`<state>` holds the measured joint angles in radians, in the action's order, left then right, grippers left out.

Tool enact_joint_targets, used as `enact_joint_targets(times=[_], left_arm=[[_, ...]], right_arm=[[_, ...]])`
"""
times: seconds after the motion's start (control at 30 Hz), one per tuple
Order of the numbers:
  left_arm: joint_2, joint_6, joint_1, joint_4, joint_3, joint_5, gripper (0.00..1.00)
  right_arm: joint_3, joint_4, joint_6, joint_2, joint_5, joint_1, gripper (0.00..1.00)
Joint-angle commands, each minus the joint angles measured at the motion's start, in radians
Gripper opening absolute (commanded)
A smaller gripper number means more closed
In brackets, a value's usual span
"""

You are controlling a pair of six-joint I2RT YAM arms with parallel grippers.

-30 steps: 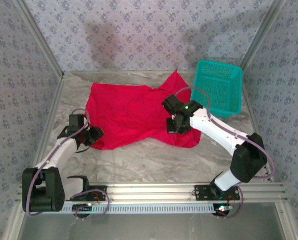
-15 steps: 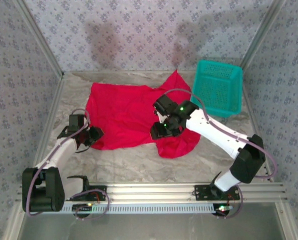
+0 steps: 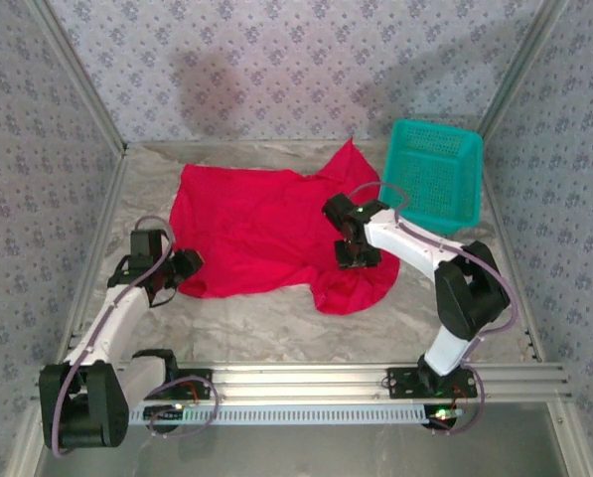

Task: Fold the inside-out t-shirt

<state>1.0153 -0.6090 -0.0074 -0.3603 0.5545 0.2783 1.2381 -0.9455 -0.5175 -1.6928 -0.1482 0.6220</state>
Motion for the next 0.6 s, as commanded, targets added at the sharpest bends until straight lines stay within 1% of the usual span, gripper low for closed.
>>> enact_joint_targets(times=[0.0,0.13,0.27,0.3,0.33,0.37,0.43,0.47,0.57], left_arm=[[-0.012,0.023,0.007,-0.031,-0.006,-0.044,0.27],[-0.01,0.002,0.018,-0.036,-0.005,-0.063,0.25],[0.01,-0.01,0.032,-0.047,0.001,-0.066,0.24],[0.012,-0.014,0.035,-0.049,0.002,-0.064,0.24],[0.012,-0.016,0.035,-0.051,0.004,-0.067,0.24],[0.012,-0.018,0.037,-0.055,0.006,-0.073,0.24],[0.011,-0.018,0.039,-0.075,0.016,-0.094,0.26],[0.011,-0.018,0.038,-0.084,0.018,-0.102,0.28],[0.021,-0.017,0.039,-0.088,0.014,-0.09,0.33]], right_arm=[[-0.024,-0.013,0.009,-0.002,-0.069,0.018,0.44],[-0.076,0.014,0.022,-0.008,-0.055,0.015,0.45],[-0.091,0.046,0.032,-0.032,-0.028,-0.002,0.44],[-0.093,0.056,0.032,-0.038,-0.015,-0.008,0.42],[-0.092,0.064,0.031,-0.045,-0.005,-0.013,0.36],[-0.088,0.066,0.031,-0.049,-0.002,-0.015,0.28],[-0.07,0.048,0.029,-0.054,-0.007,-0.016,0.02],[-0.058,0.031,0.024,-0.048,-0.019,-0.015,0.0],[-0.014,-0.036,0.019,0.003,-0.055,-0.008,0.0]])
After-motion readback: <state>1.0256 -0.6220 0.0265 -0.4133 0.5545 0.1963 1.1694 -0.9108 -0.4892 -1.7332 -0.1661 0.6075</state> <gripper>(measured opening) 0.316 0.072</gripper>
